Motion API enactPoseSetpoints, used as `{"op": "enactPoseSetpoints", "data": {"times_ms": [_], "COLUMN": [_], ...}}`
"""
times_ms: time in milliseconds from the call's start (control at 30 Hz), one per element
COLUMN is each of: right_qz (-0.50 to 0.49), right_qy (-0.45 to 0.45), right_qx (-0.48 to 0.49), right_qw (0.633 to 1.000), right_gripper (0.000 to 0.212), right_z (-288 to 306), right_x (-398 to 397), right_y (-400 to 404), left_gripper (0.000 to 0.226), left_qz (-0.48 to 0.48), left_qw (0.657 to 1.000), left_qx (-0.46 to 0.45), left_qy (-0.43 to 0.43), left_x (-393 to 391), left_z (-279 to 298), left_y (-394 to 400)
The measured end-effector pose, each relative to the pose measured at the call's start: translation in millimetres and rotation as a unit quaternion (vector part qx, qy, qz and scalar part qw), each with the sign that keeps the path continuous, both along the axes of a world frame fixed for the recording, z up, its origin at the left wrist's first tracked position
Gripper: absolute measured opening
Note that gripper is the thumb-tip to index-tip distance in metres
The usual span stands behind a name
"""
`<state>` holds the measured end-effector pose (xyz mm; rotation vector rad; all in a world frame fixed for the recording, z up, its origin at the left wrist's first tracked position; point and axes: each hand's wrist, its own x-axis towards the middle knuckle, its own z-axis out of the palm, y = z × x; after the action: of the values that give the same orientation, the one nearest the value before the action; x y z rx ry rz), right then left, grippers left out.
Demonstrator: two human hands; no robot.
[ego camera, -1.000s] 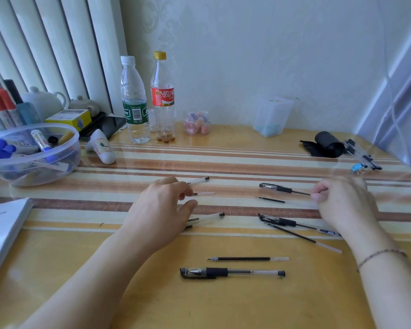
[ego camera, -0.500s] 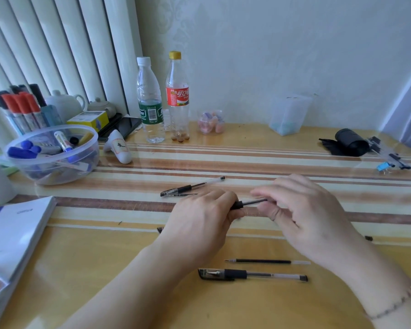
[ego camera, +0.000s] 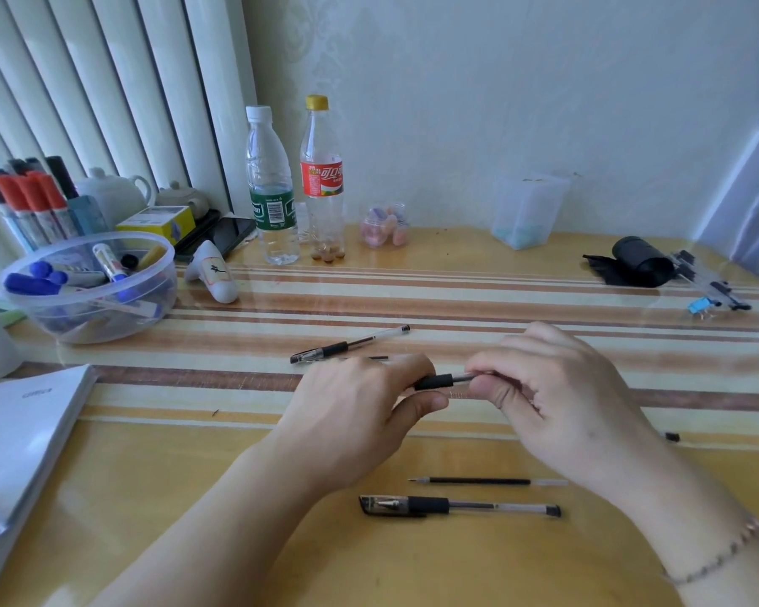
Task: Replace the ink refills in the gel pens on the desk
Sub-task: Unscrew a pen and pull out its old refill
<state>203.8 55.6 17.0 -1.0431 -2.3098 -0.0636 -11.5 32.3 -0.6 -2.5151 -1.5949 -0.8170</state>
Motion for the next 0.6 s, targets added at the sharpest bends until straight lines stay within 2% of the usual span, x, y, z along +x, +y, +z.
{"op": "enactPoseSetpoints", "data": {"times_ms": [133,333,400,600], "right_qz": [-0.036,-0.005,-0.003,0.013], "right_qy": [0.023,0.068,0.075,0.109], "right_qx": [-0.033,-0.104,-0.091,0.03], "right_qw": [0.999,0.992,0.993,0.994], "right_gripper": [0.026,0.04,0.04,0.027], "right_z": [0,-3,-3,-1], "right_x": [9,6,3,-3], "right_y": [5,3,2,-2], "left_gripper": [0.044,0.025,0.026,0.035], "left_qz": [0.015,-0.045,-0.063,-0.076], "left_qw": [0.998,0.993,0.99,0.978], "left_qx": [0.01,0.046,0.038,-0.028], "left_qy": [-0.066,-0.102,-0.121,-0.194], "left_x": [-8,-6,-6,-6], "left_z": [6,9,9,4], "left_y": [1,0,0,5]}}
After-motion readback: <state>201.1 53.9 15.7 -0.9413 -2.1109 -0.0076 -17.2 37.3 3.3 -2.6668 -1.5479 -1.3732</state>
